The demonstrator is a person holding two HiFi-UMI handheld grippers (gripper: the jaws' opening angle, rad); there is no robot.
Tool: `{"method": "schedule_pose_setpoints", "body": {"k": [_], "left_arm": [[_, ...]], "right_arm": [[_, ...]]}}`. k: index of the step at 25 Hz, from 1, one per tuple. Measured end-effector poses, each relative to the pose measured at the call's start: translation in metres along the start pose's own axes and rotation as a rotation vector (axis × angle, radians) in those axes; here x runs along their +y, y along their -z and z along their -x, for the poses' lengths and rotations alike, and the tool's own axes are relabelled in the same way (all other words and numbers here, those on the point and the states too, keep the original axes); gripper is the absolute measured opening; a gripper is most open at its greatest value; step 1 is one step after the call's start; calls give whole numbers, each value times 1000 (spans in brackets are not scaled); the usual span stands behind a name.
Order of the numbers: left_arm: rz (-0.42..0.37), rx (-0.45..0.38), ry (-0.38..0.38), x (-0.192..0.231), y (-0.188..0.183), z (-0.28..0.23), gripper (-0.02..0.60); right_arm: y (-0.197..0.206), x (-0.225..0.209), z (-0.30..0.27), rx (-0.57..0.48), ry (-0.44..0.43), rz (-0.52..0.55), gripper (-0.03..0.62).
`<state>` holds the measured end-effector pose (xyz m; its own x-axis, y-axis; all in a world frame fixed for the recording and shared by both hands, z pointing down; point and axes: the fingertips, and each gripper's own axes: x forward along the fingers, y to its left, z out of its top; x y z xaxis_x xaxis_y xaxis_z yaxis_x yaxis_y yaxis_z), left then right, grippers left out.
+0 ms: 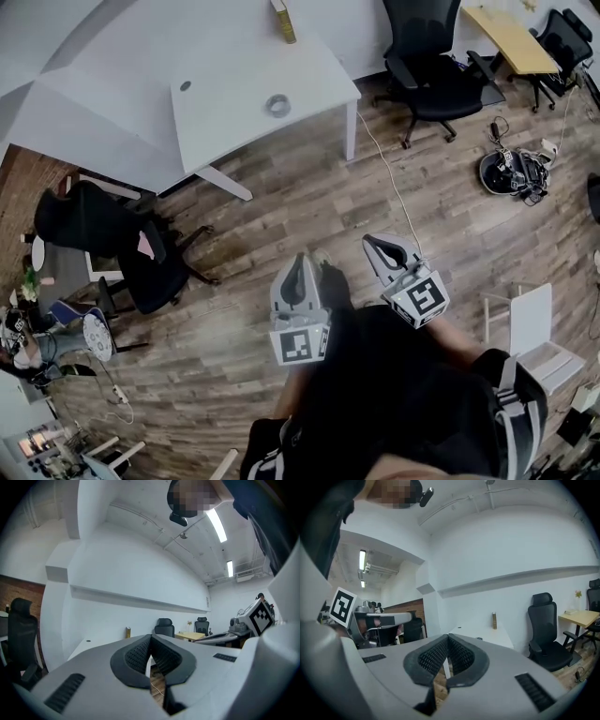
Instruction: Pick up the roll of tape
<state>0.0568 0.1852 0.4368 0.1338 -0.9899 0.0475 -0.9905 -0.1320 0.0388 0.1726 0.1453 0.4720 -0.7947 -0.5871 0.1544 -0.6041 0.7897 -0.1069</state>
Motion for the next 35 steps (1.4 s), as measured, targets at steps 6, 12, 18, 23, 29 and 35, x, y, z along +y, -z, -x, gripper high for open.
{"method": "schedule_pose_setpoints", "body": {"k": [6, 12, 18, 23, 29, 35], "left_arm": [[50, -10, 14, 77, -22, -80, 17], [21, 17, 56, 146, -21, -141, 15], [63, 23, 17, 206, -17, -182, 17], [91, 32, -7, 240, -9, -220, 16], [94, 29, -17, 272, -15, -285, 16], [102, 52, -29, 292, -22, -359, 16]], "right_arm": [[-30, -27, -114, 0, 6, 5, 12], [-54, -39, -220, -17, -17, 7, 12], [-56, -62, -294, 24, -12, 13, 12], [-48, -100, -346, 62, 18, 20, 12], [-35, -156, -414, 135, 34, 10, 12], [-11, -213, -480, 243, 32, -25, 12]]}}
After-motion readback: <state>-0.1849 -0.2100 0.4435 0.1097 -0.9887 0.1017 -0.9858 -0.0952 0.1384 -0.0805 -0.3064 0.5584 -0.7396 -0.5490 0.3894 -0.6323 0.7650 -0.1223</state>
